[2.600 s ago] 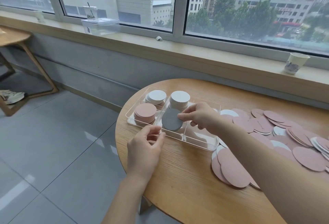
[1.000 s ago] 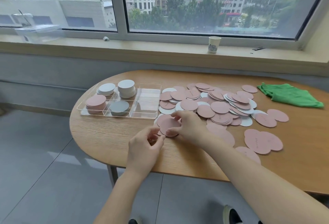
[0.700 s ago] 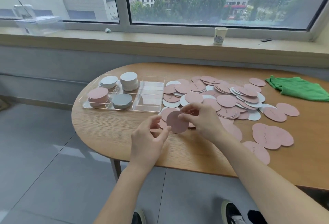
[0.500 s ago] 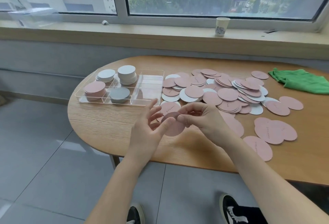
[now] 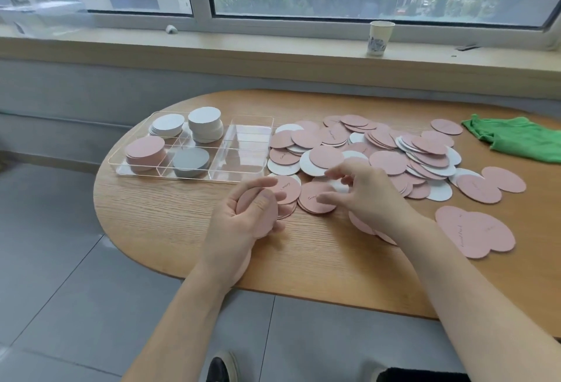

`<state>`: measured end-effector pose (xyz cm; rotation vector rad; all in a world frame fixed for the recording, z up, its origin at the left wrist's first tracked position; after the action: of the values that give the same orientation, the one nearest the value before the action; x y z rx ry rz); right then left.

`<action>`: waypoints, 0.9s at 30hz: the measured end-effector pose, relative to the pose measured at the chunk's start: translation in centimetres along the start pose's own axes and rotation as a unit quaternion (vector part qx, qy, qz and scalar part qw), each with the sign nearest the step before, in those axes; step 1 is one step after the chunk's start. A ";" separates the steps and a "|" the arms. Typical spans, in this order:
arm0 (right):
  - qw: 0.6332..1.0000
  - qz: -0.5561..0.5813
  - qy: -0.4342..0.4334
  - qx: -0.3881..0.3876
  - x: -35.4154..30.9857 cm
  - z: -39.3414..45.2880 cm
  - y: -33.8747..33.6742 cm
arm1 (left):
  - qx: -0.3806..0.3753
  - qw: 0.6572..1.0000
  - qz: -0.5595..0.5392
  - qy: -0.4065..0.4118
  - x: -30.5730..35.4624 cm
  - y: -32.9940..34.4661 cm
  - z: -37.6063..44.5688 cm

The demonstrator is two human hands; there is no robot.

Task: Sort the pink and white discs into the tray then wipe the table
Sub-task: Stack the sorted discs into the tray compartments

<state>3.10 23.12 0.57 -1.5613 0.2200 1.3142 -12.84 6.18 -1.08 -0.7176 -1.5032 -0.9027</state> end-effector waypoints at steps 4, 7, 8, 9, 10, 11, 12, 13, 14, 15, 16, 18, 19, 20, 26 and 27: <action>0.999 -0.034 0.024 -0.029 0.2 -0.3 0.4 | -0.027 0.998 -0.046 -0.041 0.0 0.3 0.0; 0.999 -0.021 0.027 -0.030 0.2 -0.2 0.4 | -0.044 0.997 -0.050 -0.050 0.0 0.5 0.0; 0.999 -0.017 0.028 -0.032 0.2 -0.2 0.5 | -0.037 0.997 -0.047 -0.050 -0.1 0.6 0.0; 0.999 -0.013 0.028 -0.033 0.2 -0.1 0.5 | -0.026 0.997 -0.045 -0.049 -0.1 0.7 0.0; 0.999 -0.010 0.026 -0.034 0.2 0.0 0.5 | -0.014 0.998 -0.043 -0.048 -0.2 0.8 0.0; 0.999 -0.007 0.025 -0.032 0.2 0.0 0.6 | -0.005 0.998 -0.041 -0.047 -0.2 0.8 -0.1; 0.999 -0.001 0.022 -0.026 0.3 0.0 0.6 | -0.001 0.998 -0.038 -0.045 -0.3 0.9 -0.1; 1.000 0.008 0.019 -0.018 0.3 -0.1 0.7 | 0.000 0.998 -0.036 -0.043 -0.3 0.9 -0.1; 1.000 0.020 0.014 -0.010 0.4 -0.2 0.8 | 0.001 0.998 -0.034 -0.043 -0.3 0.9 -0.1; 0.999 0.032 0.008 -0.003 0.5 -0.3 0.9 | 0.001 0.998 -0.032 -0.044 -0.3 0.9 -0.1; 0.999 0.043 0.004 0.000 0.4 -0.4 1.0 | 0.001 0.999 -0.030 -0.045 -0.3 0.9 -0.1; 0.999 0.050 0.006 -0.004 0.2 -0.7 1.1 | 0.003 0.998 -0.026 -0.049 -0.2 1.0 -0.1; 0.999 0.041 0.010 -0.008 0.1 -0.7 1.1 | 0.004 0.998 -0.024 -0.050 -0.2 1.0 -0.1; 0.999 0.027 0.014 -0.013 -0.1 -0.7 1.0 | 0.005 0.998 -0.022 -0.051 -0.2 1.0 0.0; 0.998 0.019 0.050 -0.043 0.0 -0.6 1.1 | 0.006 0.999 0.001 -0.044 -0.5 1.3 0.1; 0.997 0.027 0.055 -0.048 0.0 -0.5 1.2 | 0.007 0.999 0.007 -0.043 -0.6 1.2 0.1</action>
<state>2.60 22.15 -0.18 -1.7215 0.2741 1.2975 -11.75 6.89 -1.47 -0.7645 -1.5771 -0.8601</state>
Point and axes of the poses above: each hand's wrist, its own z-axis towards the middle knuckle, its own y-axis out of the palm, x = y × z, the point moved 2 cm from there along z, towards the middle knuckle, and after that the axes turned 14 degrees about z, right-handed, at the moved point
